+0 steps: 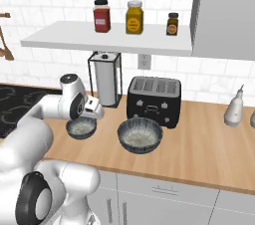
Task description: Pick up the bowls on the counter and stack them on top of one another in the open cabinet. Place the smaller bowl on top of the larger bowl.
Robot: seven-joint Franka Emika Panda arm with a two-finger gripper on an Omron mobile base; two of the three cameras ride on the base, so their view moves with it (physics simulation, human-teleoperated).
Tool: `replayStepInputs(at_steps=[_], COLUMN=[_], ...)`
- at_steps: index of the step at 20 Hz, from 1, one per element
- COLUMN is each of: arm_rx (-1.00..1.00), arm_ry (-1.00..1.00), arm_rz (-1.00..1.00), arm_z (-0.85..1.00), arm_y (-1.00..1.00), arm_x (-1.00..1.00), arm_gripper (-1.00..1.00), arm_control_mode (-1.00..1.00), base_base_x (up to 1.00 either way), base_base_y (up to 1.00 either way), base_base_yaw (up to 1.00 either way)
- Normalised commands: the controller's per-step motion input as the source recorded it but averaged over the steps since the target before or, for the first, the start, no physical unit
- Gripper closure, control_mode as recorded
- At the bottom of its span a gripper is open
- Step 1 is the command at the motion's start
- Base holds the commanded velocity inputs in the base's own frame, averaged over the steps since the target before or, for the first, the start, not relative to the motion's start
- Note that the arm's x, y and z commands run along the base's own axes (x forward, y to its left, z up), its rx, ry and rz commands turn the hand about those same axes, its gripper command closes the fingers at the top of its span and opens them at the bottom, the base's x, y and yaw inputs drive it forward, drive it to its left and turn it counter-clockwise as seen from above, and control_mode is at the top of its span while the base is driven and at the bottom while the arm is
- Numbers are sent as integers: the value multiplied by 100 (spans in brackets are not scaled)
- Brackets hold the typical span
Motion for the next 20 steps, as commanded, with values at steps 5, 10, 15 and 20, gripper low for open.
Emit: replayStepInputs(at_steps=[5, 10, 15, 20], arm_rx=[0, 0, 0, 0], arm_ry=[23, 14, 0, 0], arm_rz=[-5, -1, 0, 0], arm_z=[-26, -44, -47, -31], arm_y=[-4, 0, 0, 0], arm_x=[16, -1, 0, 0], arm_gripper=[-100, -100, -100, -100], arm_control_mode=[-100, -100, -100, -100], base_base_x=[0, 0, 0, 0], base_base_y=[0, 0, 0, 0], base_base_yaw=[0, 0, 0, 0])
